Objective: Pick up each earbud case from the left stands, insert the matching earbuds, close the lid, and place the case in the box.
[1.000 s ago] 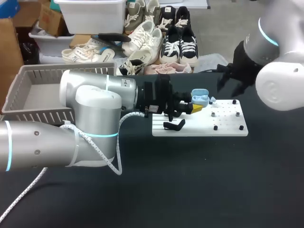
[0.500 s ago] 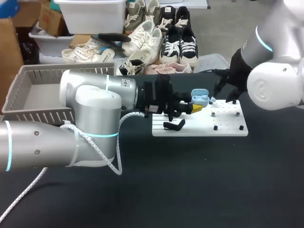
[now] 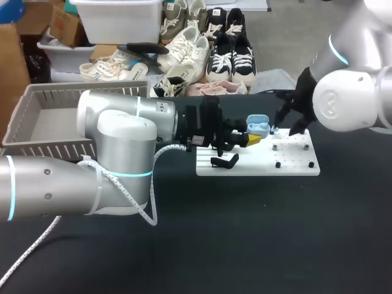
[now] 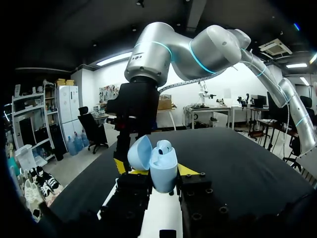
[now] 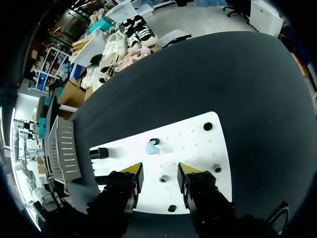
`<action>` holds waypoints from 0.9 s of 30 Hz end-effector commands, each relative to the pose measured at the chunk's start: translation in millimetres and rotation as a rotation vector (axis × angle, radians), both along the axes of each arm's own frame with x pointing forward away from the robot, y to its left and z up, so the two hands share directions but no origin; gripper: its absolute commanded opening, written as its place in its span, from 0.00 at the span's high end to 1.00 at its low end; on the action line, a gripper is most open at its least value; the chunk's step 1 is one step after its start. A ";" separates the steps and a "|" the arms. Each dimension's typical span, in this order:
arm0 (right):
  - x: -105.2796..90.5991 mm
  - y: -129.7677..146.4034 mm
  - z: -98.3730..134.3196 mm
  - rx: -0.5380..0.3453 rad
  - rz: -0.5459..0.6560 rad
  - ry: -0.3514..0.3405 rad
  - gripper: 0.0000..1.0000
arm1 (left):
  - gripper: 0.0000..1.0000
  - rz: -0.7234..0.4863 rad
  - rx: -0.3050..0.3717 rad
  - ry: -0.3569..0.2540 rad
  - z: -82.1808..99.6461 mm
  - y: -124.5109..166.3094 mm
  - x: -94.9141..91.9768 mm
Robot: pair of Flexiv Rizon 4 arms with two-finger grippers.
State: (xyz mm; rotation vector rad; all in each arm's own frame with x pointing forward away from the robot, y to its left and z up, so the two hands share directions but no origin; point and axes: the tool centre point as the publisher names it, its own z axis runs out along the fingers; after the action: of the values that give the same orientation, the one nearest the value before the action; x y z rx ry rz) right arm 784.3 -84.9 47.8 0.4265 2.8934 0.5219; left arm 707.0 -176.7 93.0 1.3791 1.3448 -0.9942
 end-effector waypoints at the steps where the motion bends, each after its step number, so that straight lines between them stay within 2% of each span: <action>1: 3.3 4.3 -2.4 -0.002 0.002 0.013 0.58 | 1.00 0.001 -0.003 -0.002 -0.7 0.3 -0.4; 27: 11.1 13.1 -9.5 0.014 0.000 0.040 0.58 | 1.00 0.001 -0.003 -0.002 -0.7 0.3 -0.4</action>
State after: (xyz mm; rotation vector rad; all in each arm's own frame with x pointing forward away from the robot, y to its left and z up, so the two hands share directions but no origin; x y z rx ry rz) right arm 793.0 -71.8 39.0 0.4471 2.9265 0.5331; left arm 707.0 -176.7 93.0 1.3791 1.3446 -0.9941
